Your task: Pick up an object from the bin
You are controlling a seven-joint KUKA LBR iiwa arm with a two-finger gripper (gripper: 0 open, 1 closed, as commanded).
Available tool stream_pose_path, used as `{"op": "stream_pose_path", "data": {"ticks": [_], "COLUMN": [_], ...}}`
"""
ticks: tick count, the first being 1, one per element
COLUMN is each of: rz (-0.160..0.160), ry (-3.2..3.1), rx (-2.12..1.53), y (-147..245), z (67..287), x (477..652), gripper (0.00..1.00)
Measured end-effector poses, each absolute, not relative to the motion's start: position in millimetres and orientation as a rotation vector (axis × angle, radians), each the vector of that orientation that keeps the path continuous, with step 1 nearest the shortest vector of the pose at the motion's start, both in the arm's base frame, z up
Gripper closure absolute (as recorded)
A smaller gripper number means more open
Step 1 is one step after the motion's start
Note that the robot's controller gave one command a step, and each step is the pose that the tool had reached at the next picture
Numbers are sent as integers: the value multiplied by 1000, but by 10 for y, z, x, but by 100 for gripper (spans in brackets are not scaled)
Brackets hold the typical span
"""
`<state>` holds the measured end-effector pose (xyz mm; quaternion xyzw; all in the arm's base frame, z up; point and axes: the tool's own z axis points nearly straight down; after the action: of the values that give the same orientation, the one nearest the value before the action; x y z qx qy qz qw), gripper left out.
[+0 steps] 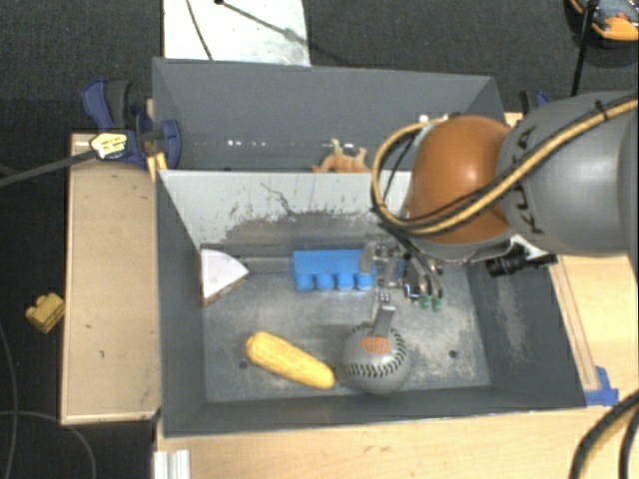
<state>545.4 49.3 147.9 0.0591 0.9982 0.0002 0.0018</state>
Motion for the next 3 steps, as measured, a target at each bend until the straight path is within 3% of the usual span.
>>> {"op": "stream_pose_path", "data": {"ticks": [1, 3], "rz": [1, 1], "ry": [3126, 3135], "rx": [319, 186], "y": [498, 858], "z": [1571, 1707], "x": [5171, 5111], "gripper": [0, 0]}}
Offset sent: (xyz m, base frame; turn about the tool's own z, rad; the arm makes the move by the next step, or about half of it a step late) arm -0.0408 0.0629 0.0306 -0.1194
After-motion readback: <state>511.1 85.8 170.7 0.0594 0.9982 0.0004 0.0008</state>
